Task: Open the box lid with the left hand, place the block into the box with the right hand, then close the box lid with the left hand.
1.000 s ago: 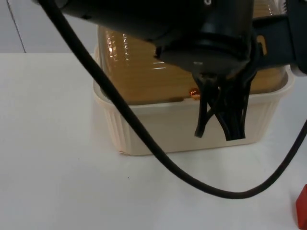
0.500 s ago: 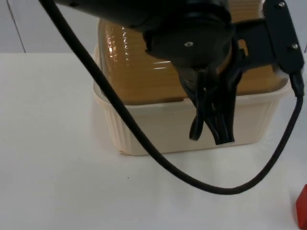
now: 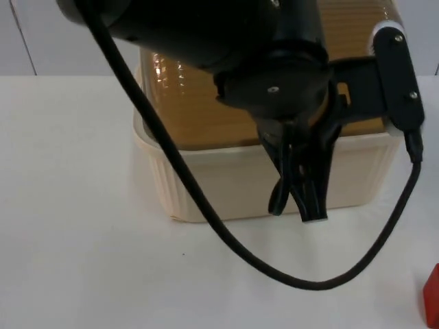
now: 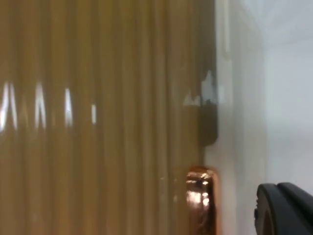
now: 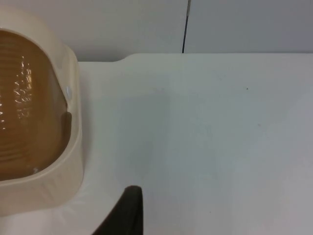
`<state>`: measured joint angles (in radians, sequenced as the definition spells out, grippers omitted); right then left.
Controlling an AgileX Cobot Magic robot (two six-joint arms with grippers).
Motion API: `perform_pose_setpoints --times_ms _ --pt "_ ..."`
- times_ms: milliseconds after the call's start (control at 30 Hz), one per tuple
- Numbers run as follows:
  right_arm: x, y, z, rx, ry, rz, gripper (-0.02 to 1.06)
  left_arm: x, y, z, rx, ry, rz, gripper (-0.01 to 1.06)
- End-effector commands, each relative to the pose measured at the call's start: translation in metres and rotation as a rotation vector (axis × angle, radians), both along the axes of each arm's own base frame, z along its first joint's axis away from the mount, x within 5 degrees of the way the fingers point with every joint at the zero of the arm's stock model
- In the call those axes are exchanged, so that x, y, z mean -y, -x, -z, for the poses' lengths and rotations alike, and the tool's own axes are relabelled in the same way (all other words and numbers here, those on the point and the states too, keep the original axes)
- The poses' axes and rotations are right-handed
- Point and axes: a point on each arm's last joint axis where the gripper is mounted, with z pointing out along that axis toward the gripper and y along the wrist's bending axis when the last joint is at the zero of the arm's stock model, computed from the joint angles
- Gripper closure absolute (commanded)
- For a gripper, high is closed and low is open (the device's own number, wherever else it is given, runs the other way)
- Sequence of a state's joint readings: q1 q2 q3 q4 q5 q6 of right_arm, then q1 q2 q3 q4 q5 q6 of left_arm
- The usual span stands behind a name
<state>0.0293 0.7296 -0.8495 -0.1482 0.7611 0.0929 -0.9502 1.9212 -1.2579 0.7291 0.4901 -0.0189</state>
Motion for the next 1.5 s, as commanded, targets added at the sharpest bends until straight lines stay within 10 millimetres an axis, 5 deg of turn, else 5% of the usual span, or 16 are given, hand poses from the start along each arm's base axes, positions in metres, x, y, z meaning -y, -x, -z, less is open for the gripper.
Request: perform_pose_setpoints --times_ms 0,1467 --pt "0.0 0.0 -0.004 0.017 0.006 -0.004 0.0 -0.001 -0.004 -0.003 0.013 0.009 0.0 1.05" --pt "0.0 0.0 -0.004 0.017 0.006 -0.004 0.0 -0.014 -0.019 -0.007 0.107 -0.075 0.01 1.05"
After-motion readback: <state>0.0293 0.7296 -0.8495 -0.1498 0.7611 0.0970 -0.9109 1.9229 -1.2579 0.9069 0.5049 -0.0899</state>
